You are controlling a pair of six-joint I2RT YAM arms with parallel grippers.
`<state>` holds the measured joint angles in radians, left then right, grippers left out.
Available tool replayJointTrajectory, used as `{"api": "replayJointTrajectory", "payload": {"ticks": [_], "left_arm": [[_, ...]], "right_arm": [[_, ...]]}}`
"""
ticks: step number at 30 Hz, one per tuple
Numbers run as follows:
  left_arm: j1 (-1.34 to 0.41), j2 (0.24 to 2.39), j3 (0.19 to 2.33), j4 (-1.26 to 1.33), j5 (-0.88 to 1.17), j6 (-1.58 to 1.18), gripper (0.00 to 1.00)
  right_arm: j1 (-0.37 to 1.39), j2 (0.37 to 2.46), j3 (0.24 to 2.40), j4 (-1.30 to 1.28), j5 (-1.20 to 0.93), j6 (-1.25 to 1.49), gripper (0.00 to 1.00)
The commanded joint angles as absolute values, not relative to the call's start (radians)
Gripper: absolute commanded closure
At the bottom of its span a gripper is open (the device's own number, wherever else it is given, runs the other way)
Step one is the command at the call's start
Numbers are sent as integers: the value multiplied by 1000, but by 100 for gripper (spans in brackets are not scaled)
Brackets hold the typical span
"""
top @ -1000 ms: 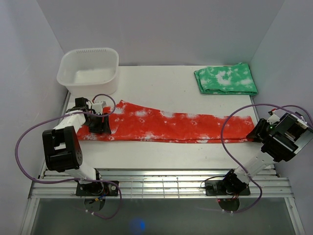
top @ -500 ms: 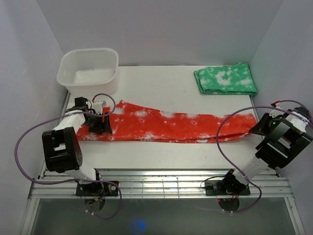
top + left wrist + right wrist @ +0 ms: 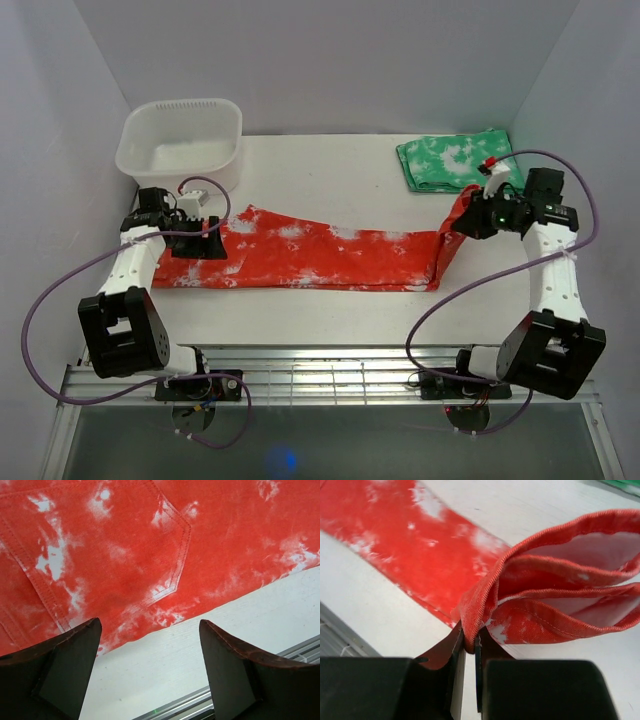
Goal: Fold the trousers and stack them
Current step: Fold the trousers
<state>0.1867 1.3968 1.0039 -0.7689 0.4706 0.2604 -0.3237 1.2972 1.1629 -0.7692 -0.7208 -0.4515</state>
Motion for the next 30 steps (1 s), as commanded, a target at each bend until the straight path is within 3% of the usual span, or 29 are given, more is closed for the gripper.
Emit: {"api": "replayJointTrajectory", "payload": {"ticks": [1,5,8,20,30], "left_arm": [[216,1368,1026,-807,471,247,7],[273,1381,1026,-808,492,232,5],[333,1416,1034,-818,537,222,5],[410,1430,989,-815,614,224,4],[411,1445,946,-795,603,216,2]], "right_arm": [[-171,1244,1124,-674,-720,-371,92],[67,1236,1094,-582,-704,-298,92],[150,1264,1071,-522,-713,-253,92],[435,1479,1046,-226,-689,-75,92],[561,1721,1094,-75,-672,73,92]]}}
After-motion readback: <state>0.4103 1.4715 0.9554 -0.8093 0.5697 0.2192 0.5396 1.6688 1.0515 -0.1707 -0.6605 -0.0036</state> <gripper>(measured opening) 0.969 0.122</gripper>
